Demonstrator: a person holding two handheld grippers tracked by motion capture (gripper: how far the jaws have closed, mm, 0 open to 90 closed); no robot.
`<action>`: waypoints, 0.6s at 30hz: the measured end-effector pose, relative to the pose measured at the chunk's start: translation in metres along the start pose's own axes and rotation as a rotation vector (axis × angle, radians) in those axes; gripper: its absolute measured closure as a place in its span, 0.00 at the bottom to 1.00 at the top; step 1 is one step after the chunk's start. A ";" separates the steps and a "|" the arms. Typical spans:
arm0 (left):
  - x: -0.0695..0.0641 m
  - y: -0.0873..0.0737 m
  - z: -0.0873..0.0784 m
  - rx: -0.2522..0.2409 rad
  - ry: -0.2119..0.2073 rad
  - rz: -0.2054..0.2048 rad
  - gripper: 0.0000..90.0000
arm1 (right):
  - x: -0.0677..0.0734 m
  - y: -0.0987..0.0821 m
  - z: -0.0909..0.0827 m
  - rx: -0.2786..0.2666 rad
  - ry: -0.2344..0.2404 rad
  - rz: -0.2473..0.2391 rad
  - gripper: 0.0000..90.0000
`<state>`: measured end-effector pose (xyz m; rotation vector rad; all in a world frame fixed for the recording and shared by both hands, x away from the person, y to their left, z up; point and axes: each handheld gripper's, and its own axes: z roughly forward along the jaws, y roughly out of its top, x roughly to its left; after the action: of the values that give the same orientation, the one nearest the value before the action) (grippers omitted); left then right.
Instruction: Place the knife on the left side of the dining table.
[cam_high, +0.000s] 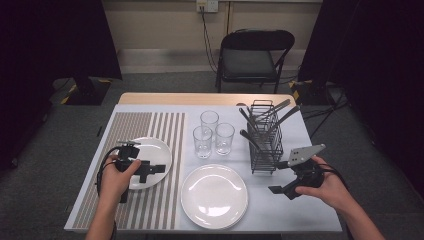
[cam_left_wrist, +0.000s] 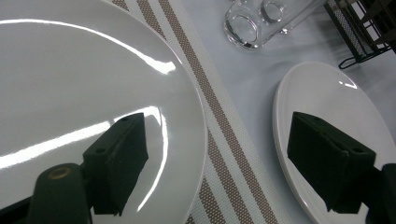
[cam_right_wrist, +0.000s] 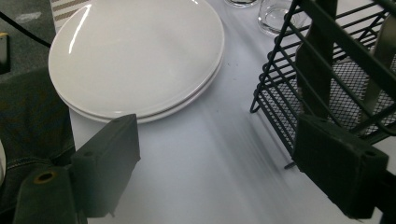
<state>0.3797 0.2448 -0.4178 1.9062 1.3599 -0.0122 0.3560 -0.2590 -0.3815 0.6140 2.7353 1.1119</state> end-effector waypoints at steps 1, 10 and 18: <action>0.000 0.000 0.001 0.004 -0.001 0.000 0.22 | 0.000 0.001 -0.001 0.001 0.000 0.001 0.16; -0.004 0.000 0.007 0.028 -0.013 0.014 0.22 | -0.003 0.007 -0.008 -0.009 0.011 0.007 0.16; -0.005 -0.001 0.009 0.038 -0.018 0.017 0.22 | -0.003 0.013 -0.012 0.002 0.016 -0.003 0.17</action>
<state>0.3801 0.2359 -0.4228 1.9447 1.3405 -0.0468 0.3599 -0.2591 -0.3639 0.6043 2.7501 1.1178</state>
